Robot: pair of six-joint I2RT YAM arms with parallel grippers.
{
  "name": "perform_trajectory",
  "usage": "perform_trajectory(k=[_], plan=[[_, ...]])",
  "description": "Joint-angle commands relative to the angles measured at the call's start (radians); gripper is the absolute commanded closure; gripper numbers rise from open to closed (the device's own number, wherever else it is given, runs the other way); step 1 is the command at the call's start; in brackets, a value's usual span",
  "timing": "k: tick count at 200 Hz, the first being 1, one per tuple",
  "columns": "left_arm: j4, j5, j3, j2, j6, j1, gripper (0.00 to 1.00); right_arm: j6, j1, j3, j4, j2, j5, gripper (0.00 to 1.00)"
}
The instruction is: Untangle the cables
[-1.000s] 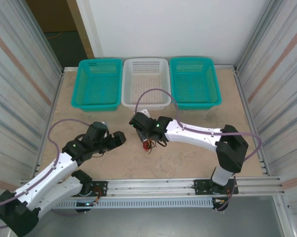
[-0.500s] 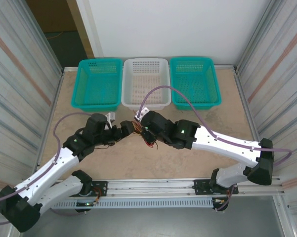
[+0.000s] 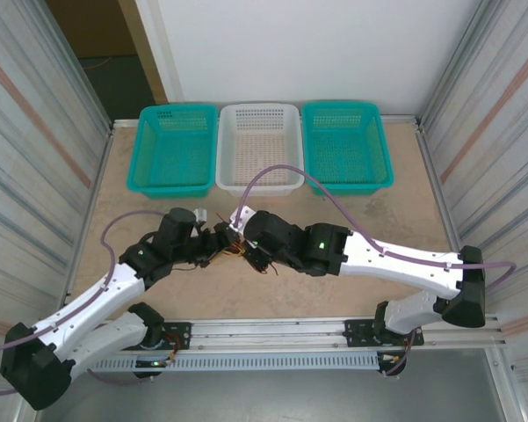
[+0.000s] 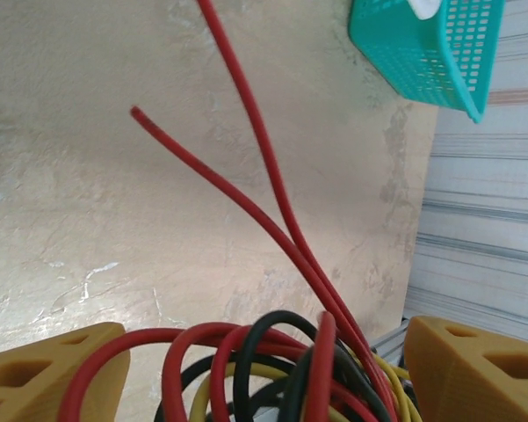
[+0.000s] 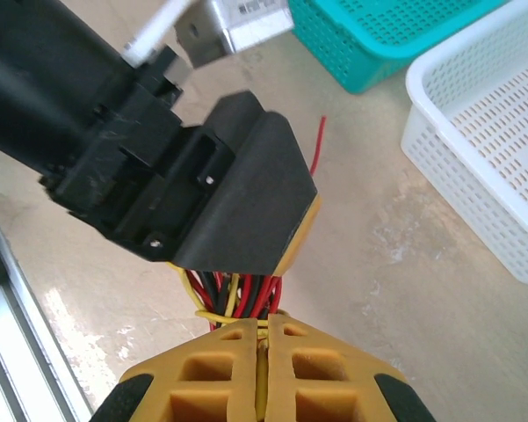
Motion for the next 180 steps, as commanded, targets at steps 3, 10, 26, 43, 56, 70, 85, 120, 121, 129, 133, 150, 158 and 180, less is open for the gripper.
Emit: perform_trajectory(k=[3, 10, 26, 43, 56, 70, 85, 120, 121, 129, 133, 150, 158, 180], plan=[[0.051, 0.019, -0.026, 0.003, -0.044, -0.004, 0.23, -0.016, 0.013, 0.033, 0.051, 0.012, -0.010, 1.00], [0.062, 0.024, -0.032, 0.004, -0.052, -0.005, 0.25, -0.014, 0.014, 0.034, 0.053, 0.017, -0.011, 1.00], [0.071, 0.028, -0.036, 0.010, -0.056, -0.005, 0.32, -0.012, 0.015, 0.036, 0.057, 0.026, -0.016, 1.00], [0.070, 0.029, -0.035, 0.015, -0.053, -0.004, 0.45, -0.009, 0.017, 0.036, 0.065, 0.027, -0.016, 1.00], [0.072, 0.025, -0.039, 0.013, -0.053, -0.004, 0.54, -0.007, 0.017, 0.034, 0.067, 0.026, -0.013, 1.00], [0.075, 0.023, -0.041, 0.007, -0.053, -0.002, 0.65, -0.004, 0.017, 0.030, 0.068, 0.019, -0.007, 1.00], [0.080, 0.020, -0.042, -0.001, -0.053, -0.002, 0.76, 0.001, 0.015, 0.027, 0.068, 0.011, 0.008, 1.00], [0.100, 0.042, -0.030, -0.011, -0.024, 0.016, 1.00, 0.045, -0.028, 0.011, 0.065, -0.031, -0.010, 1.00], [0.101, 0.043, -0.030, -0.011, -0.021, 0.017, 1.00, 0.047, -0.031, 0.010, 0.065, -0.033, -0.010, 1.00], [0.114, 0.054, -0.026, -0.013, -0.007, 0.016, 1.00, 0.066, -0.051, 0.007, 0.062, -0.047, -0.022, 1.00], [0.118, 0.056, -0.023, -0.014, 0.000, 0.017, 1.00, 0.075, -0.061, 0.005, 0.057, -0.053, -0.030, 1.00], [0.163, 0.098, -0.013, -0.013, 0.032, 0.017, 1.00, 0.132, -0.138, -0.001, 0.035, -0.069, -0.092, 0.99], [0.183, 0.120, -0.005, -0.011, 0.049, 0.017, 1.00, 0.163, -0.189, -0.006, 0.022, -0.072, -0.144, 0.99], [0.244, 0.205, 0.024, -0.001, 0.112, 0.012, 1.00, 0.220, -0.317, -0.037, 0.014, -0.085, -0.278, 1.00]])
